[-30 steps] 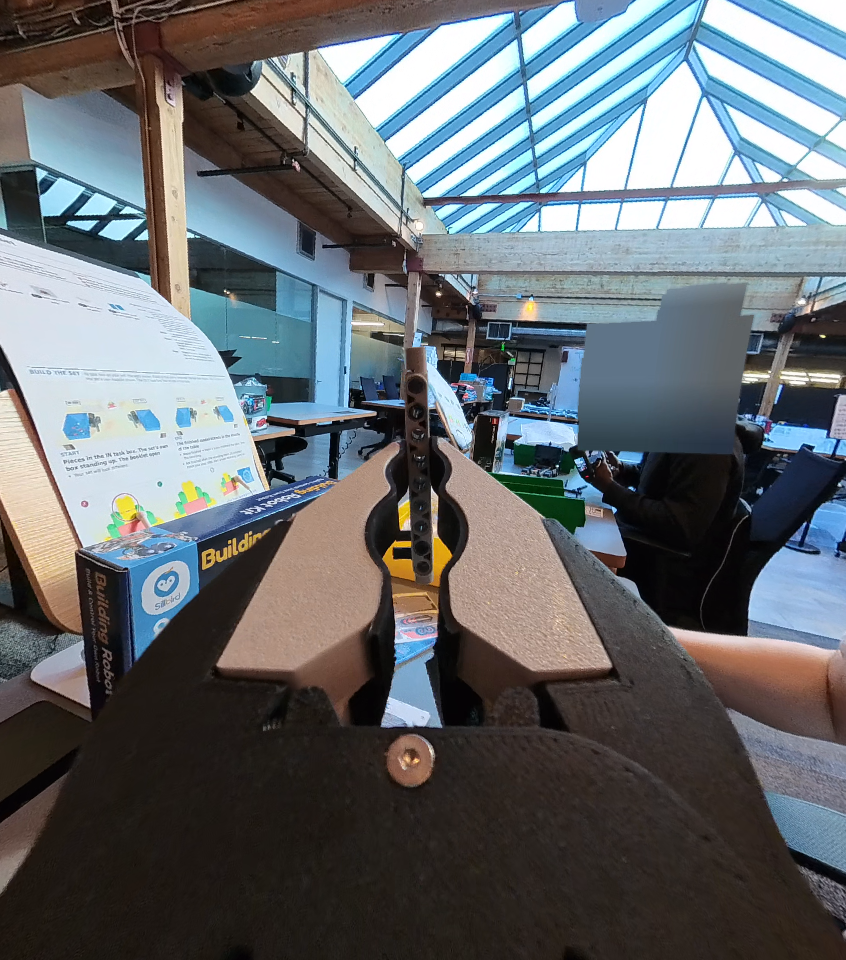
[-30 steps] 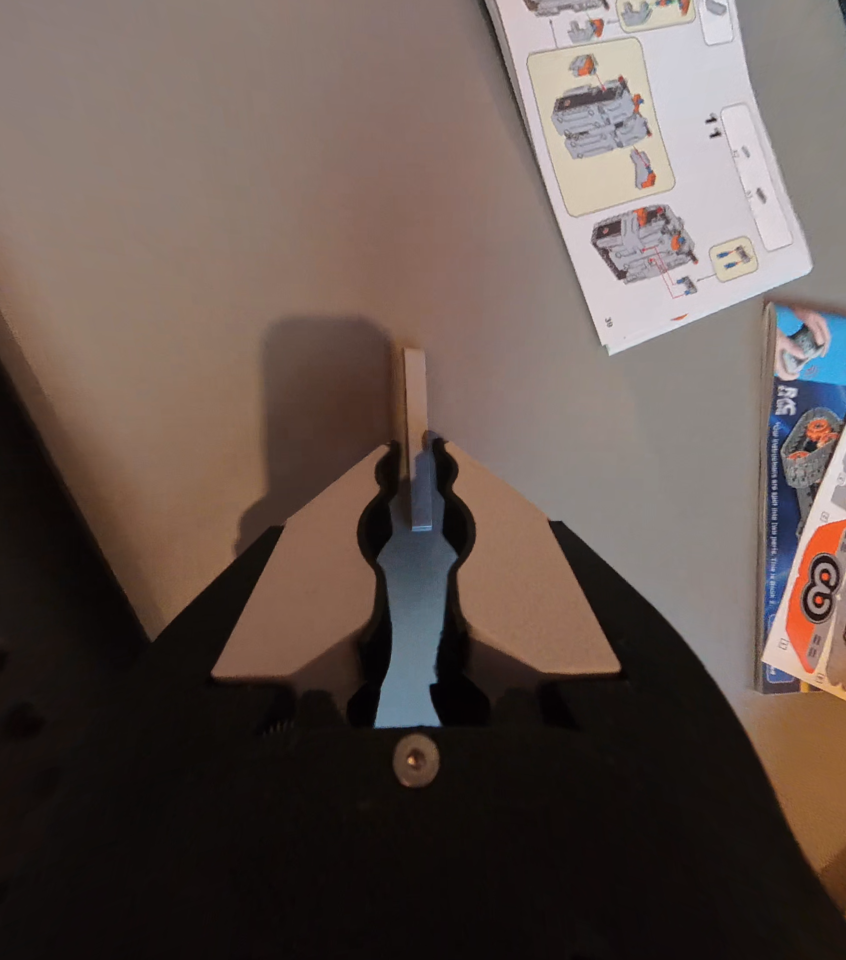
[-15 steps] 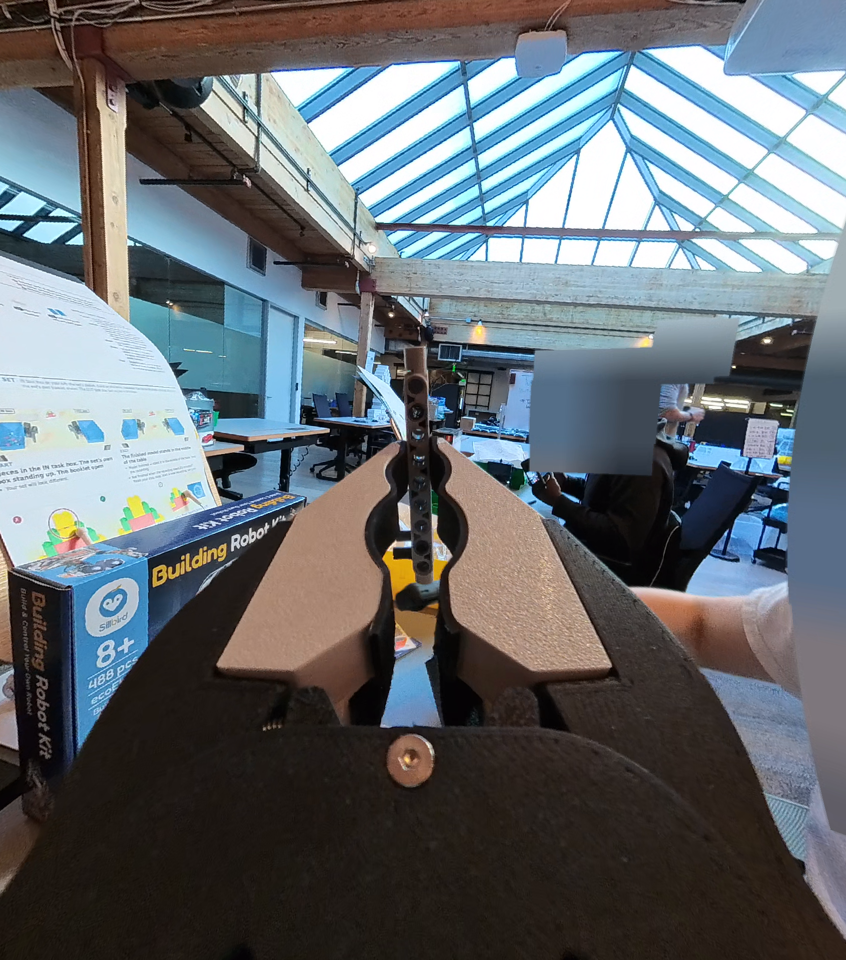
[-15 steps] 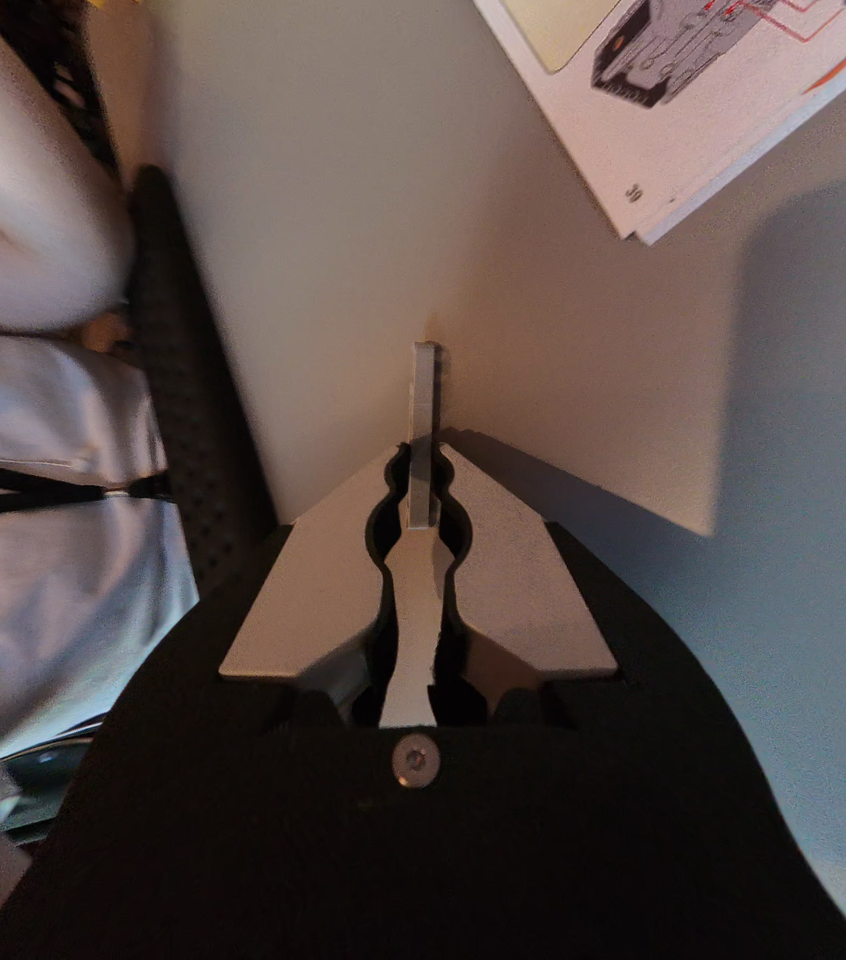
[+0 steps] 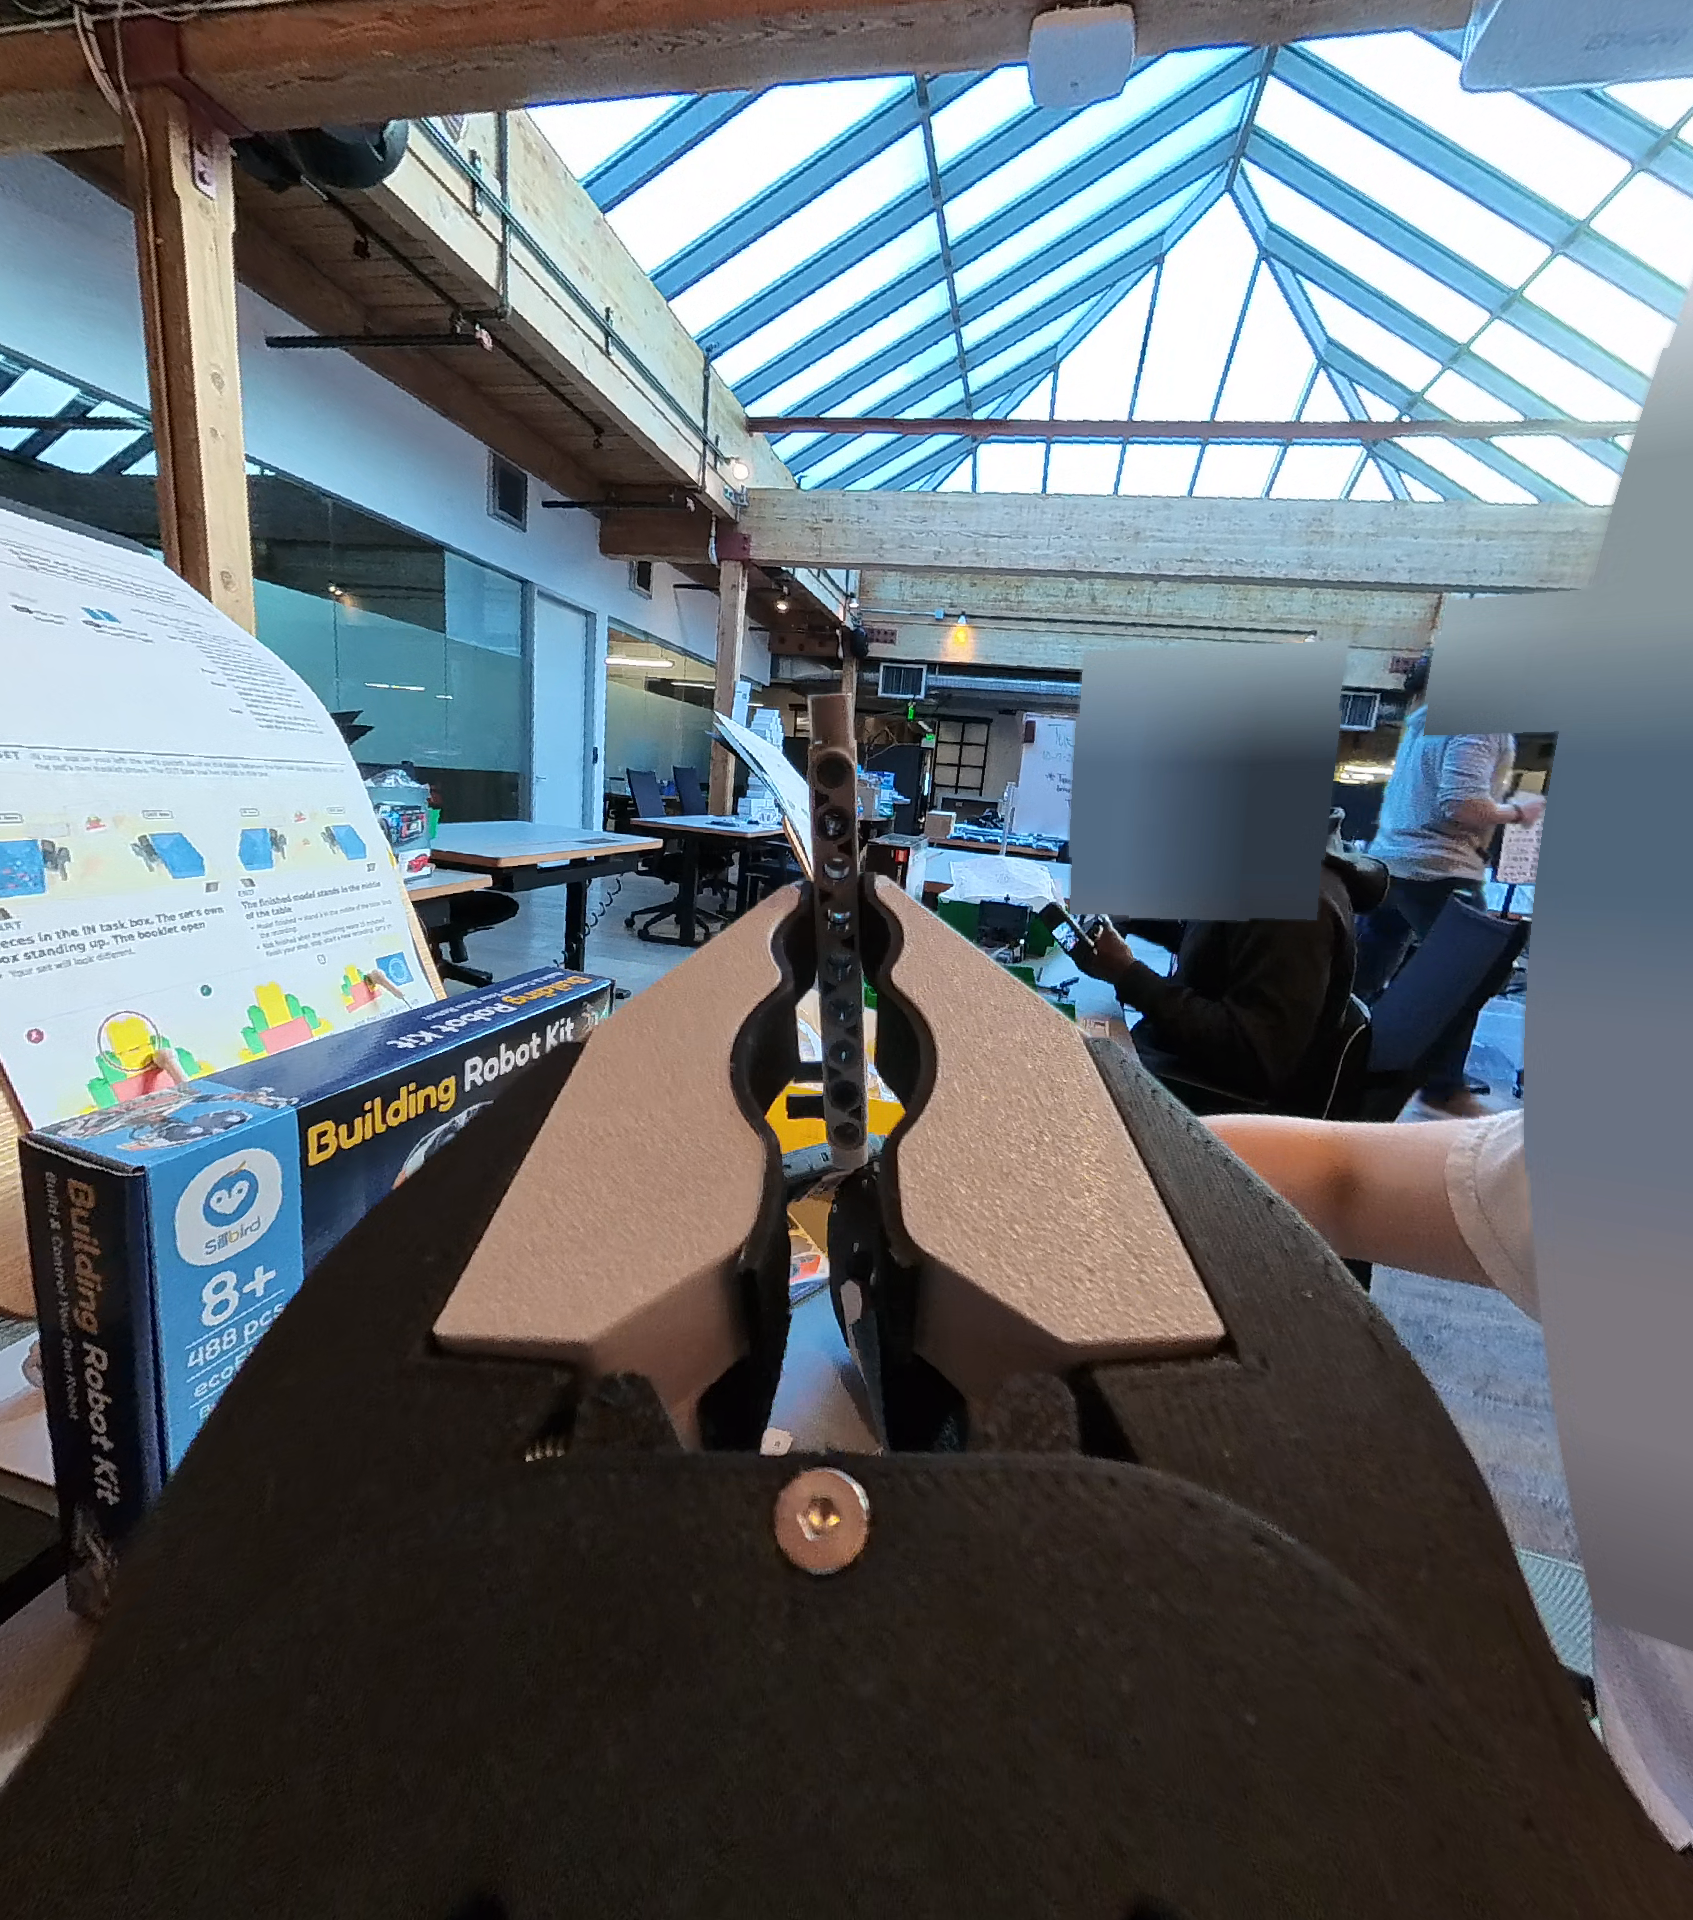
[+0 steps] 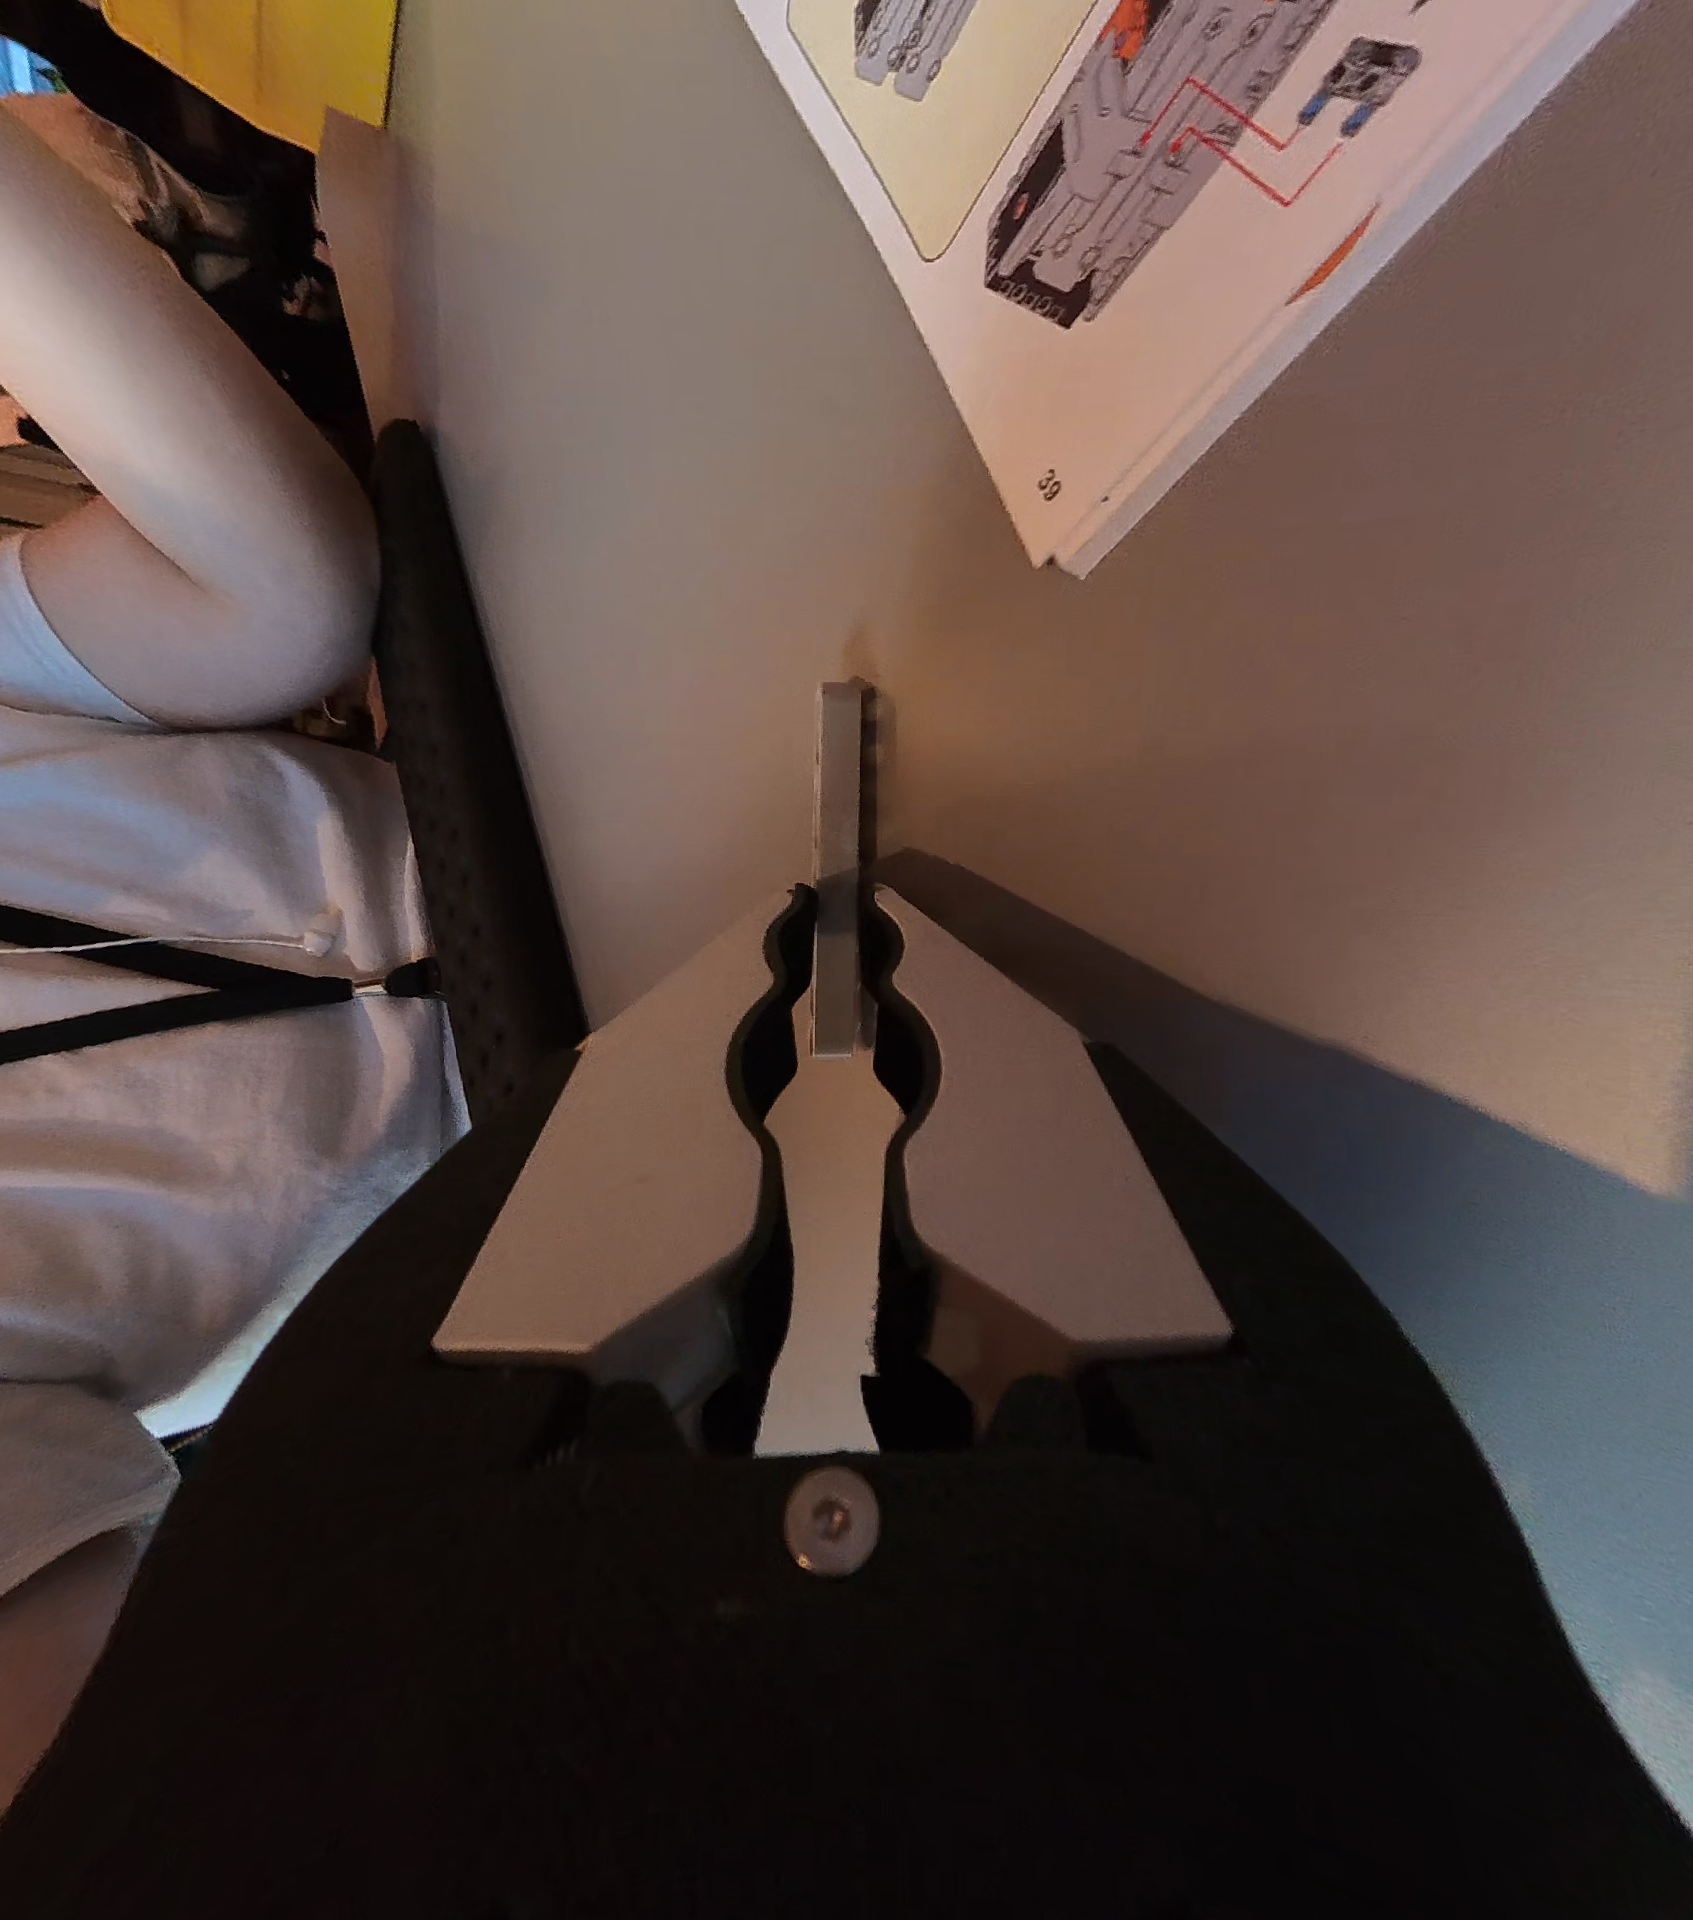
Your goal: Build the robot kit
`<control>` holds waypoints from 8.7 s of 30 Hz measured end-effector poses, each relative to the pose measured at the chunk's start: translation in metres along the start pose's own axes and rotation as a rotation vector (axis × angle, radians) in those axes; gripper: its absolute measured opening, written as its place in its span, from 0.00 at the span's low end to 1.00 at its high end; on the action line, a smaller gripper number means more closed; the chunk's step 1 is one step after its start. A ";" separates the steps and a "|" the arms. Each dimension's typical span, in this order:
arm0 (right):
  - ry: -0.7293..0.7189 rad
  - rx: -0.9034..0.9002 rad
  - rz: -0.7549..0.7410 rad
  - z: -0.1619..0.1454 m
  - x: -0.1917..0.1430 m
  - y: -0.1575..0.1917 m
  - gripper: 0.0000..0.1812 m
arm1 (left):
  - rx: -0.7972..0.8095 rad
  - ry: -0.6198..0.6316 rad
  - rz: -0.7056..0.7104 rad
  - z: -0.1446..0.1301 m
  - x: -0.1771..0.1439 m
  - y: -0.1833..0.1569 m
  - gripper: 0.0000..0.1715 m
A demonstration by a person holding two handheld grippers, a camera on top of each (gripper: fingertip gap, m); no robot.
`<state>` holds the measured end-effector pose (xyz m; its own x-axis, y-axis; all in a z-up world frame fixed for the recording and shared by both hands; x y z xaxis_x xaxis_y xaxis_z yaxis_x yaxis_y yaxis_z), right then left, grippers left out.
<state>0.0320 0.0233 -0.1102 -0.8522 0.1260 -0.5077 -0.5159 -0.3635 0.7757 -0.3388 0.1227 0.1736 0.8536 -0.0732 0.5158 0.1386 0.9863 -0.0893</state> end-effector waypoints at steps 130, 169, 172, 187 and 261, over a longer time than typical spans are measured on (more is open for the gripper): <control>0.391 -1.192 -1.530 -0.051 0.049 0.060 0.06 | 0.174 0.320 0.169 -0.036 0.029 0.003 0.03; 0.069 -0.985 -0.810 -0.040 -0.006 0.042 0.04 | 0.194 0.406 0.164 -0.049 0.035 0.006 0.03; 0.222 -1.330 -1.109 -0.057 0.010 0.051 0.04 | 0.192 0.401 0.164 -0.048 0.035 0.006 0.03; 0.369 -1.699 -1.187 -0.085 0.030 0.063 0.04 | 0.202 0.392 0.178 -0.043 0.031 0.003 0.03; 0.147 -0.073 -0.066 -0.028 -0.021 0.011 0.07 | 0.206 0.500 0.164 -0.059 0.039 0.003 0.03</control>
<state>0.0461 -0.0097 -0.1015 -0.7921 0.0176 -0.6101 -0.5581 -0.4257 0.7123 -0.2751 0.1144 0.1430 0.9967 0.0722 0.0380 -0.0744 0.9955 0.0593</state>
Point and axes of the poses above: each gripper's, where its closed fingertips meet, x out along the fingers, z out of its top, y = z × x across the jaws, the point moved 8 cm from there along -x, back along the fingers, and after that the axes turned 10 degrees about -y, right-handed, at the moved point
